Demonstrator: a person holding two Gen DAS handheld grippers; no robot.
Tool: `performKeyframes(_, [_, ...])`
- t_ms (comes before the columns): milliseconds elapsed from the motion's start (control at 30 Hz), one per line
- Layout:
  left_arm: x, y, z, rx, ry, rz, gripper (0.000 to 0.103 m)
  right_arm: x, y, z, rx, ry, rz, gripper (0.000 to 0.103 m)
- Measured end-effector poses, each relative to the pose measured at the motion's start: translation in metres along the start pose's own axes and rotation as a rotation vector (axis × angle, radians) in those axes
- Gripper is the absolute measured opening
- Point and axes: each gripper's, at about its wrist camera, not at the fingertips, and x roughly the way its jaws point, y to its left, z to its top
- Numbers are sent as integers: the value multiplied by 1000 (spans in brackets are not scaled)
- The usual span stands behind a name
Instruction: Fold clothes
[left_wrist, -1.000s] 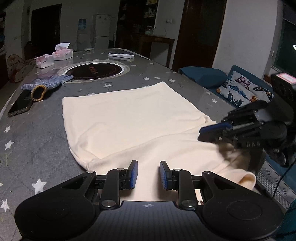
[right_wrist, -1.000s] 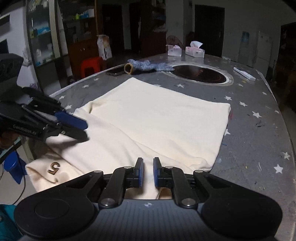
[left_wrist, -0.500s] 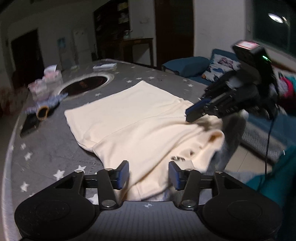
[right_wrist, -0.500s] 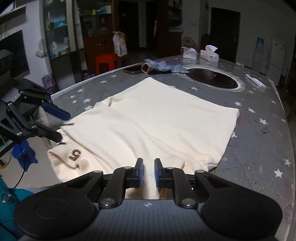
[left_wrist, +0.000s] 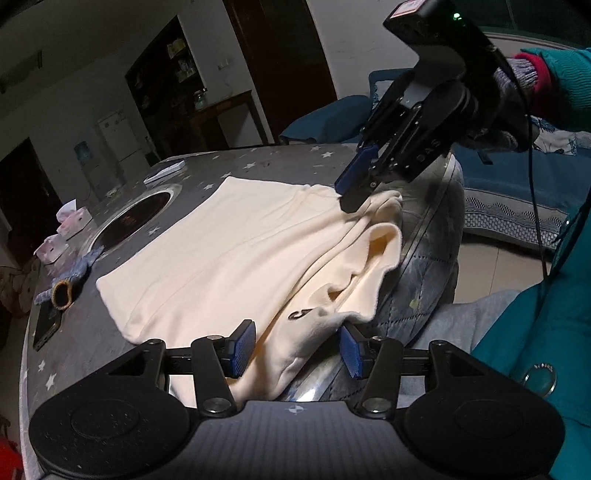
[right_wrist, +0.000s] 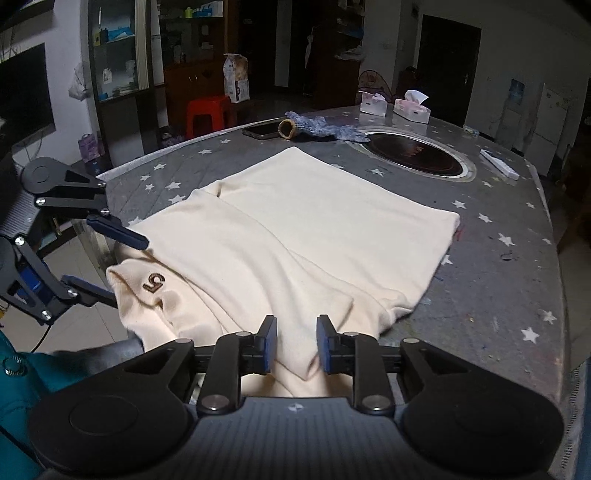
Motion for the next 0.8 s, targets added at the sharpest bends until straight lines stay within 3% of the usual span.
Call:
performKeyframes(133, [0, 8, 4, -56, -25, -18, 17, -9, 1, -3, -23, 7, 2, 31])
performKeyframes(367, [3, 40, 18, -208, -54, -23, 10, -28, 16, -7, -120, -18, 63, 51])
performKeyframes(633, [8, 56, 24, -262, -67, -45, 9, -8, 35, -8, -222, -40, 105, 49])
performKeyframes(733, [7, 53, 20, -252, -51, -56, 10, 8, 35, -8, -225, -33, 123, 43])
performKeyframes(800, [5, 51, 17, -243, -42, -57, 14, 17, 35, -8, -229, -16, 104, 31])
